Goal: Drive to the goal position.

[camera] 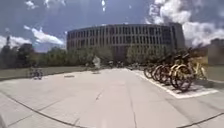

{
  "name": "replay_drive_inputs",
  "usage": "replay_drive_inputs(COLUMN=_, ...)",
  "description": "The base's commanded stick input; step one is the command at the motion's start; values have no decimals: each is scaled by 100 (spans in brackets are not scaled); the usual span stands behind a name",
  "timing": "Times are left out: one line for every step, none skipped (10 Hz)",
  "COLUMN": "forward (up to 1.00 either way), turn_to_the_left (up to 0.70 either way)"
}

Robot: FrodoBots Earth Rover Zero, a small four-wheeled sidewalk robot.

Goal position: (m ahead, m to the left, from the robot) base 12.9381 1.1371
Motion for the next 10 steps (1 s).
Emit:
replay_drive_inputs(forward=70, turn_to_the_left=0)
replay_drive_inputs(forward=70, turn_to_the_left=3)
replay_drive_inputs(forward=70, turn_to_the_left=8)
replay_drive_inputs(forward=70, turn_to_the_left=5)
replay_drive_inputs(forward=70, turn_to_the_left=2)
replay_drive_inputs(forward=70, turn_to_the_left=0)
replay_drive_inputs(forward=70, turn_to_the_left=1)
replay_drive_inputs(forward=70, turn_to_the_left=3)
replay_drive_inputs(forward=70, turn_to_the_left=-17)
replay_drive_inputs(forward=70, turn_to_the_left=-35)
